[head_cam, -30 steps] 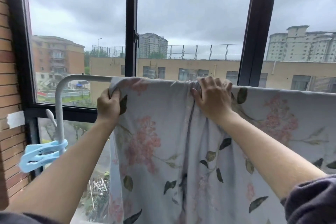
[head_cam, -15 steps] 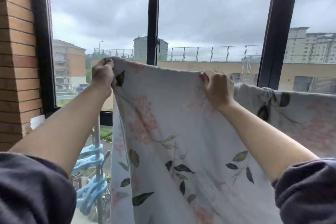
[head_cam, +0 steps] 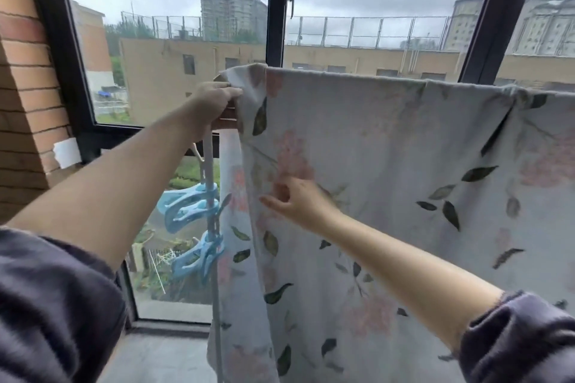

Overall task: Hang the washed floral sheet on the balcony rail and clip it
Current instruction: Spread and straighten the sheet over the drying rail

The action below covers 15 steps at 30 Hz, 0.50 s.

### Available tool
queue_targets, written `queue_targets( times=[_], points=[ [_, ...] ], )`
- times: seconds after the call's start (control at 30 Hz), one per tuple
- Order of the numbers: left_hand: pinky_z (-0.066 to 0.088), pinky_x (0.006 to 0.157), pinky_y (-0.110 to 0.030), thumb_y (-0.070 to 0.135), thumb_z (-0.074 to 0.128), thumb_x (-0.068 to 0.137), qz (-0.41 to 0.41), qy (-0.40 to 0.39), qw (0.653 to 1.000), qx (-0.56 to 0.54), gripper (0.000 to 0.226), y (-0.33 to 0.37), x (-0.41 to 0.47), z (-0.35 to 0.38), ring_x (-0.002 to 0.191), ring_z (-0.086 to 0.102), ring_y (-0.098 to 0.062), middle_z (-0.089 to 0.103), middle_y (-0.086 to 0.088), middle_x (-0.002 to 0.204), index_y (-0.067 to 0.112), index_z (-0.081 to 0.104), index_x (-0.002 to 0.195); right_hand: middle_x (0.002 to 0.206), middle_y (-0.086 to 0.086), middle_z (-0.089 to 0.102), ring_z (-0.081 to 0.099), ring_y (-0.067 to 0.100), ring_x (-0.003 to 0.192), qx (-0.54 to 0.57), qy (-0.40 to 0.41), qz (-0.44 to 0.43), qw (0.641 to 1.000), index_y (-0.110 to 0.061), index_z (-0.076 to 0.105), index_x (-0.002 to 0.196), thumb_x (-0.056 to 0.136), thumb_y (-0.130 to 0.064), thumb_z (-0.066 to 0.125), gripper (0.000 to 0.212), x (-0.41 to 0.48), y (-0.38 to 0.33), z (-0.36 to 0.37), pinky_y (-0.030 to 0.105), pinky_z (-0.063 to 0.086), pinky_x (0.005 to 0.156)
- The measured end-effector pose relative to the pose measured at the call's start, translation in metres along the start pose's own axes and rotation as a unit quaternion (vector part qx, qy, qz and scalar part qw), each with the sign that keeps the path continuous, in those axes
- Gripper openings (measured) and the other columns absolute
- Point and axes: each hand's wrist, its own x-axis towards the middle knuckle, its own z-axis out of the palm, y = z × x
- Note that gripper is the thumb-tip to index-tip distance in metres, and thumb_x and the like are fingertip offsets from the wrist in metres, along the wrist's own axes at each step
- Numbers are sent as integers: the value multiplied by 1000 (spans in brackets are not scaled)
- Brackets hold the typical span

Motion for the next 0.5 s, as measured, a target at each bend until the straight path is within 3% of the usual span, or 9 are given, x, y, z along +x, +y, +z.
queue_targets(
  times=[0.1,0.17,0.23,0.3,0.4,0.5],
  points=[
    [56,55,-27,7,40,97,-5,-33,999,-28,23,0,-3,-1,63,68,-15,70,-3,71,10,60,88,86,-1,61,57,17,74,32,-24,46,998,-18,49,97,82,-61,55,46,0,-12,20,30,43,58],
    [56,56,-29,5,38,98,-6,-34,998,-58,21,0,-5,1,63,69,-16,71,-3,68,7,58,94,85,-2,57,56,17,72,26,-9,76,997,-20,45,96,90,-48,52,30,4,-14,28,28,39,55],
    [57,56,-30,4,36,98,-5,-33,996,-88,19,3,-6,4,65,70,-17,71,-6,70,5,55,101,86,1,57,58,25,78,34,26,99,994,-17,47,94,94,-32,44,15,10,-13,30,30,42,61],
    [58,63,-32,5,33,99,6,-35,993,-108,21,5,-7,3,71,70,-19,70,-10,81,4,55,101,92,4,59,59,28,85,136,65,118,981,-14,53,101,95,-24,39,18,15,-10,31,31,42,65],
    [57,69,-33,8,32,100,29,-33,990,-132,24,4,-6,-2,76,70,-21,69,-12,88,7,56,98,101,3,58,57,23,89,304,119,151,933,-14,52,117,98,-20,33,28,17,-15,29,30,41,71],
    [55,65,-29,4,29,98,51,-48,990,-125,28,2,1,-7,75,70,-21,67,-12,90,6,55,108,101,7,55,52,23,92,346,155,167,910,-8,51,111,99,-18,30,26,19,-25,20,33,40,79]
  ],
)
